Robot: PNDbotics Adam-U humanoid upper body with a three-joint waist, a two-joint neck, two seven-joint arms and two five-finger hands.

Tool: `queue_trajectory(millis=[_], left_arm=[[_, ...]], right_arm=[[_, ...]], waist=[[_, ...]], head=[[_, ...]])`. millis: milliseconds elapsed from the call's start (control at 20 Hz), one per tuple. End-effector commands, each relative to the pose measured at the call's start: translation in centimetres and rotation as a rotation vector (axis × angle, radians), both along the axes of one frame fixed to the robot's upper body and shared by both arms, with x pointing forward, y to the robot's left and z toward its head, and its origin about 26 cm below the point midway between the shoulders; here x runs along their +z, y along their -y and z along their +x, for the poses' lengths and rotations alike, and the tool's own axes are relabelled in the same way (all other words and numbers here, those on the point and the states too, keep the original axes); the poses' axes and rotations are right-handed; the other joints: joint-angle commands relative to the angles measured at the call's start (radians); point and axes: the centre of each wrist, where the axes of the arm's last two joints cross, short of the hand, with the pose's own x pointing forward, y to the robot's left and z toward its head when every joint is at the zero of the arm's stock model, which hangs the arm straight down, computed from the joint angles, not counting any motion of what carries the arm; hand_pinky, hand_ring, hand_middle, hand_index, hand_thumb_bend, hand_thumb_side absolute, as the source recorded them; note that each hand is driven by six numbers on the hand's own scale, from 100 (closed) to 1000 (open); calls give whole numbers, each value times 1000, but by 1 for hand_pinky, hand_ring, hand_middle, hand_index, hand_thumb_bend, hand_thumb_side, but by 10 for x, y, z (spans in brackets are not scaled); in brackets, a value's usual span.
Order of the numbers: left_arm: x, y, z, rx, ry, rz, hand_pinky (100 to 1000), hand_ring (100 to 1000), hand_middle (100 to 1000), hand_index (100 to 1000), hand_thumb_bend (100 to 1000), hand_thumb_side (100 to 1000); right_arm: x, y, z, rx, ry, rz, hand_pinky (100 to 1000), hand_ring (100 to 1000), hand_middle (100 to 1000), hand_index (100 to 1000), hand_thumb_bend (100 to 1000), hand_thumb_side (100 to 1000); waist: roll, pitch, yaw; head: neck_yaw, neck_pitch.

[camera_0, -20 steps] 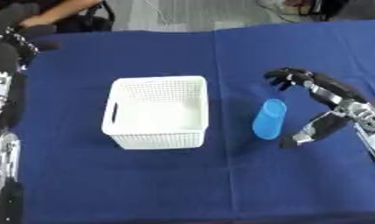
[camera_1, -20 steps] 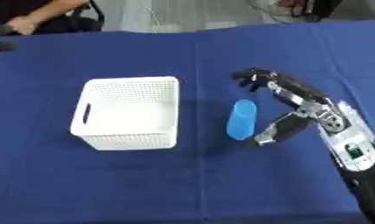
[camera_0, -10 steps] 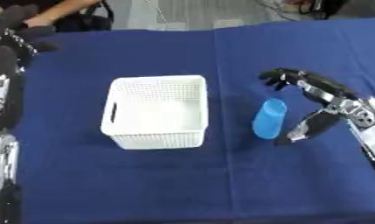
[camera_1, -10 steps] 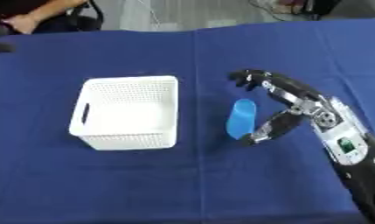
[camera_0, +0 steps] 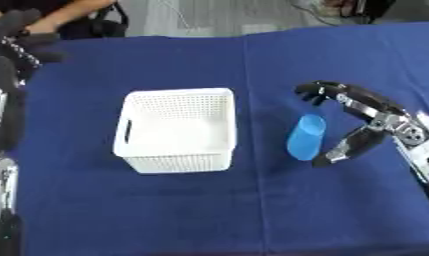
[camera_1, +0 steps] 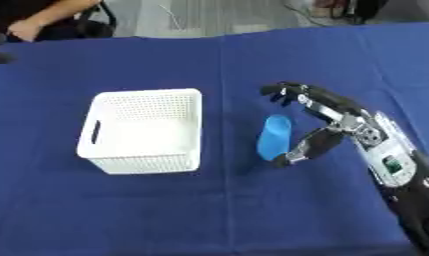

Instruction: Pick up objects on the table and place them in the box.

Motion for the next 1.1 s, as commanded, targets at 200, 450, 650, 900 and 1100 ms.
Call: queue_trajectory(millis=[200,450,650,900,1100], left_arm=[[9,1,-1,-15,34,14,738,777,901,937,1000,764],[10,2,0,-19,36,14,738,777,901,936,1000,765],[10,2,0,-20,36,13,739,777,902,936,1000,766],[10,2,0,-23,36,13,739,774,902,935,1000,767],[10,2,0,-22,37,13,739,773,902,935,1000,767]], right_arm=[[13,8,9,-27,38,-30,758,833,890,1000,918,488],[7,15,14,-55,25,-47,757,833,895,1000,918,465],[4,19,17,-68,20,-55,758,832,895,1000,918,459],[3,22,18,-81,22,-61,758,832,894,1000,952,480],[2,25,19,-91,21,-74,760,830,890,1000,921,449]], waist=[[1,-6,4],[3,-2,7],[4,-1,8],[4,0,9],[4,1,10]], head=[[-13,-13],[-15,-14],[-15,-14],[-16,-15],[-15,-15]])
